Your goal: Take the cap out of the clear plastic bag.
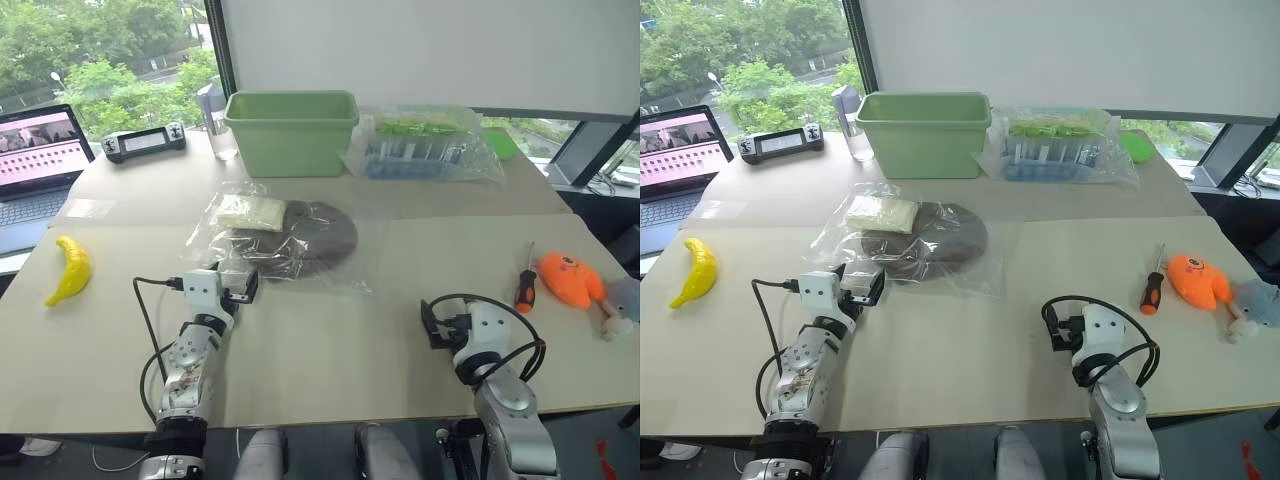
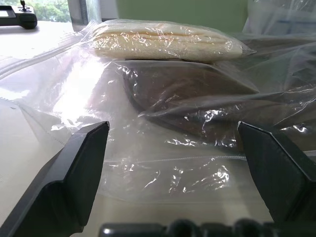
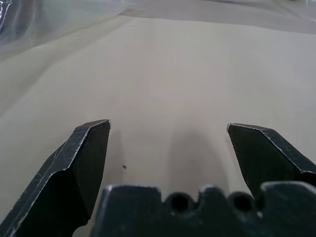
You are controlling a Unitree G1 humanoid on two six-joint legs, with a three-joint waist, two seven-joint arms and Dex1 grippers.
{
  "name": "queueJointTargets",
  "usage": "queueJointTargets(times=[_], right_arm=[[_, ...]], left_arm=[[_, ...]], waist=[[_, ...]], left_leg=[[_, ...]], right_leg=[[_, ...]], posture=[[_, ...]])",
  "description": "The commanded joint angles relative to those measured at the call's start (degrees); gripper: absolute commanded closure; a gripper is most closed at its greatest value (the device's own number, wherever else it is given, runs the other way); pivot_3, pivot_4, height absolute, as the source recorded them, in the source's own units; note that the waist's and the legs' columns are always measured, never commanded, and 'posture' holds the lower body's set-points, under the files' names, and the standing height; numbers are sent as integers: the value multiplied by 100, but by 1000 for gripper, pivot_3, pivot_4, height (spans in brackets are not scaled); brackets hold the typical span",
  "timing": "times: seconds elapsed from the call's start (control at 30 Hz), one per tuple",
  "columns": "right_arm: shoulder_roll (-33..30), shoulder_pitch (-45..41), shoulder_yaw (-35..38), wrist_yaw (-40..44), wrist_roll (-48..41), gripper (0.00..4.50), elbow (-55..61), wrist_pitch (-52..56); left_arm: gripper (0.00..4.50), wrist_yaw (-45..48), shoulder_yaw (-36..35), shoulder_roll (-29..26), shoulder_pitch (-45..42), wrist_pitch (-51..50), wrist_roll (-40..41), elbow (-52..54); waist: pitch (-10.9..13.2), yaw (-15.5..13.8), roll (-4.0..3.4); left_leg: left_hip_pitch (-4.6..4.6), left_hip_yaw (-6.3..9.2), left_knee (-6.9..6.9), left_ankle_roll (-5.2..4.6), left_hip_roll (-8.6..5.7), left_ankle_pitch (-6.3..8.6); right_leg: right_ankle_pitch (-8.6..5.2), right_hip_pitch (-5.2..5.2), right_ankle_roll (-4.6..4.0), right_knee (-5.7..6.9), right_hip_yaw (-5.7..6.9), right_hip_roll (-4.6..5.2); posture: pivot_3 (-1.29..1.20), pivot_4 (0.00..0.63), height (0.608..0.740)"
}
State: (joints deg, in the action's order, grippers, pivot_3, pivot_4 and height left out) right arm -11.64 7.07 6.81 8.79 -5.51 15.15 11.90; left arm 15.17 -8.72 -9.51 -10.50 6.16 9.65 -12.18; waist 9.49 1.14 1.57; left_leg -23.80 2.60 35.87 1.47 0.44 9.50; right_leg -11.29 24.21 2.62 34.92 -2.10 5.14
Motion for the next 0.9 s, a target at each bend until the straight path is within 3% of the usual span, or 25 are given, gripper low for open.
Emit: queueJointTargets(times=[0.03,0.17,0.37,0.6,0.8,0.9], right_arm=[[-367,-213,151,428,-286,0,193,205],[-1686,-881,485,1663,-1133,0,681,1298],[-2568,-1961,679,2181,-1850,0,1057,2253],[-3342,-2654,308,2950,-2741,0,1717,3322],[-3370,-3004,302,2995,-3249,0,1835,3714],[-3303,-3145,160,2920,-3277,0,1896,3795]], left_arm=[[12,178,-198,-221,57,-415,346,132],[12,732,-348,-681,1,-1368,1110,1066],[12,995,-203,-1142,-649,-2329,1501,1875],[12,1139,-170,-1639,-1315,-3524,1796,2071],[12,837,51,-1974,-2363,-5274,1841,1554],[12,667,274,-1833,-3141,-5400,1518,853]], waist=[[0,5,0],[19,51,1],[34,-40,11],[43,-38,22],[64,-44,50],[84,-54,63]], left_leg=[[0,0,0,0,0,0],[-6,-13,8,-1,2,0],[-7,-6,5,-3,15,-2],[-44,6,8,-42,6,-17],[-46,17,9,-42,9,-9],[-49,25,22,-43,7,-10]], right_leg=[[0,0,0,0,0,0],[0,7,1,0,-5,4],[-2,5,-4,-1,5,-12],[3,19,19,-10,2,-15],[1,20,25,-5,11,-19],[-1,20,20,0,17,-21]], posture=[[0,150,737],[0,150,737],[0,150,737],[0,150,737],[0,150,737],[0,150,737]])
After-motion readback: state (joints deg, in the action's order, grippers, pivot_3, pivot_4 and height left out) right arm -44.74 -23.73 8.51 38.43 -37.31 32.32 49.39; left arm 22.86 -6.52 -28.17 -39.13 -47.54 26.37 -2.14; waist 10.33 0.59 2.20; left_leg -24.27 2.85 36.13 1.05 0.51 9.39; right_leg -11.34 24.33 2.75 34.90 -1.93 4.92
